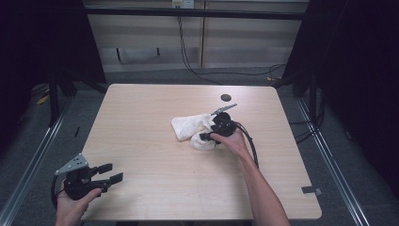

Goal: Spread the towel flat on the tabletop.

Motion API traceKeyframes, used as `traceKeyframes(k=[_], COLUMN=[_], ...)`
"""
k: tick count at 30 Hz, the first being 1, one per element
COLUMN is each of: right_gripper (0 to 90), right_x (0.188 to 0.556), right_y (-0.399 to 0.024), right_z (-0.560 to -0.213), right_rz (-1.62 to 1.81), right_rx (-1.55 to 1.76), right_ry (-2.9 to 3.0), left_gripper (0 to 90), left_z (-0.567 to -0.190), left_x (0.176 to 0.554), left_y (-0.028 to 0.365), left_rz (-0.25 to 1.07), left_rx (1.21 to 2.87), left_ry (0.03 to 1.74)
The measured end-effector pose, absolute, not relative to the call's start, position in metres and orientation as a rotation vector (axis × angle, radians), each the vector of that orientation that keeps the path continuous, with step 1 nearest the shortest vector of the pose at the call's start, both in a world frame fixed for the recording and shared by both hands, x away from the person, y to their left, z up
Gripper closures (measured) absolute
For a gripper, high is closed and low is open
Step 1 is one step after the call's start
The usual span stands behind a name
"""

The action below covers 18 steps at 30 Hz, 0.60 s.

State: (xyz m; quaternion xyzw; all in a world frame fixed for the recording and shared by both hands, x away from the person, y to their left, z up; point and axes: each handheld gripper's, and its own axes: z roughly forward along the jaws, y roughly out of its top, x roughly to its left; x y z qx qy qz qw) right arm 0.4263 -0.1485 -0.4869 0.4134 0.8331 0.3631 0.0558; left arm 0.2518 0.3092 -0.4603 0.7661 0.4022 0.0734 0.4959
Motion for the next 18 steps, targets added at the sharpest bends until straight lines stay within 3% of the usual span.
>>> traceKeyframes(k=[4,6,7,8,9,13,18], right_gripper=[38.8,46.8,56.8,56.8,65.4,73.7,76.2], right_x=[0.427,0.426,0.424,0.424,0.423,0.415,0.408], right_y=[-0.147,-0.150,-0.150,-0.150,-0.153,-0.155,-0.155], right_z=[-0.497,-0.500,-0.499,-0.499,-0.499,-0.499,-0.499], right_rz=[1.087,1.131,1.110,1.110,1.117,1.142,1.157], right_rx=[1.273,1.291,1.284,1.284,1.280,1.270,1.257], right_ry=[2.518,2.481,2.486,2.486,2.493,2.521,2.546], left_gripper=[32.5,32.6,32.8,32.9,33.2,34.0,36.8], left_z=[-0.460,-0.460,-0.460,-0.460,-0.460,-0.461,-0.461], left_x=[0.252,0.252,0.252,0.252,0.251,0.252,0.252], left_y=[0.309,0.309,0.309,0.309,0.308,0.306,0.305], left_rz=[0.179,0.182,0.180,0.180,0.180,0.176,0.173], left_rx=[1.857,1.857,1.861,1.861,1.864,1.867,1.867], left_ry=[0.973,0.976,0.972,0.972,0.967,0.970,0.977])
